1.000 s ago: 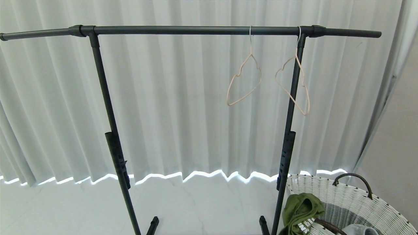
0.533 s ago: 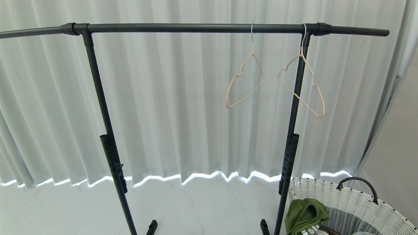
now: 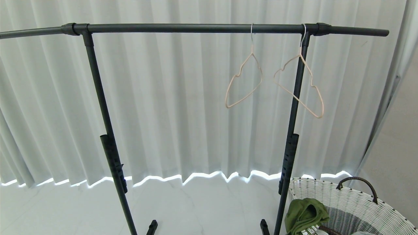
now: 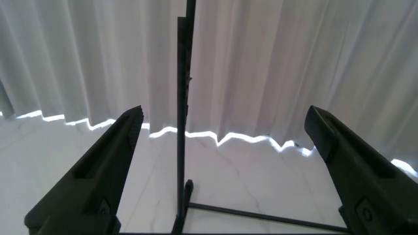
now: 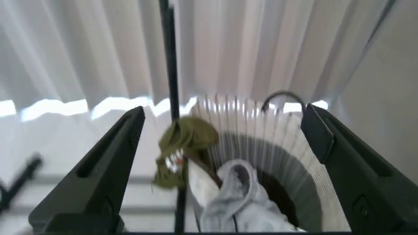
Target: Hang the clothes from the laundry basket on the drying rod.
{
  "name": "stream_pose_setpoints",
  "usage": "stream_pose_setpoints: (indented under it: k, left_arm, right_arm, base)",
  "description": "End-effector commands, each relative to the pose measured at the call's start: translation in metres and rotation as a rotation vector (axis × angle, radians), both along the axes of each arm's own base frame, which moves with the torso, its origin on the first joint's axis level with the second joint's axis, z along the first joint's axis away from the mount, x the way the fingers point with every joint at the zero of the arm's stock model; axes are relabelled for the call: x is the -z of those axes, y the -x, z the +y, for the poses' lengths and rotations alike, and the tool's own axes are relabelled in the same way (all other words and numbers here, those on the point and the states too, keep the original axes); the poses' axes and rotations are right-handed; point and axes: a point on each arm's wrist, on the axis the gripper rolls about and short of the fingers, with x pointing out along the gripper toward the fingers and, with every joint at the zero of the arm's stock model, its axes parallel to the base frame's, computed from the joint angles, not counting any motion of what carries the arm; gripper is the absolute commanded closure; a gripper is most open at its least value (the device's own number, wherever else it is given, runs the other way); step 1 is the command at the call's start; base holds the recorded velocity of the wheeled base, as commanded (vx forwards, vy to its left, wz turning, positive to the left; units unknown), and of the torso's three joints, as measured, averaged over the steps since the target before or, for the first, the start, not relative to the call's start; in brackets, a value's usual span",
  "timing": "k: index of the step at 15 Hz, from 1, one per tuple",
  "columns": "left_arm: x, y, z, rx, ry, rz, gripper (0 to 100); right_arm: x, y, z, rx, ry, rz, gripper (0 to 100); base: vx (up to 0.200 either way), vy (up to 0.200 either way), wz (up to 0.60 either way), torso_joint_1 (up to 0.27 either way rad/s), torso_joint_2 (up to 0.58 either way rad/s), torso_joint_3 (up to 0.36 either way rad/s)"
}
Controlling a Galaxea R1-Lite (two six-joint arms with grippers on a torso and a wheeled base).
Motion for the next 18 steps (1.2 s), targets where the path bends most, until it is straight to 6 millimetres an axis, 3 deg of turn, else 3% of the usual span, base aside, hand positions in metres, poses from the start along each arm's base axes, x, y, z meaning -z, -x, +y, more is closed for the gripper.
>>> stream_pose_setpoints:
  k: [1, 4, 8, 18]
  left_arm:
    - [0.0, 0.0, 0.0, -0.001, 0.001, 0.0, 0]
    - [0.0, 0.0, 0.0, -0.001, 0.001, 0.0, 0]
    - [0.0, 0.0, 0.0, -0.001, 0.001, 0.0, 0]
    - [0.0, 0.0, 0.0, -0.001, 0.001, 0.0, 0]
  right_arm:
    - [-0.016, -0.063, 0.008, -0.05, 0.13, 0.288, 0]
    - [-0.006, -0.096, 0.005, -0.031, 0.248, 0.433, 0]
    - [0.01, -0.131, -0.016, 0.036, 0.388, 0.563, 0]
    - [0.024, -0.137, -0.022, 0.001, 0.537, 0.67, 0]
  base:
    - [0.0, 0.0, 0.0, 0.0, 0.0, 0.0]
    - [0.0, 0.0, 0.0, 0.0, 0.0, 0.0]
    - [0.0, 0.0, 0.0, 0.0, 0.0, 0.0]
    - [0.0, 0.0, 0.0, 0.0, 0.0, 0.0]
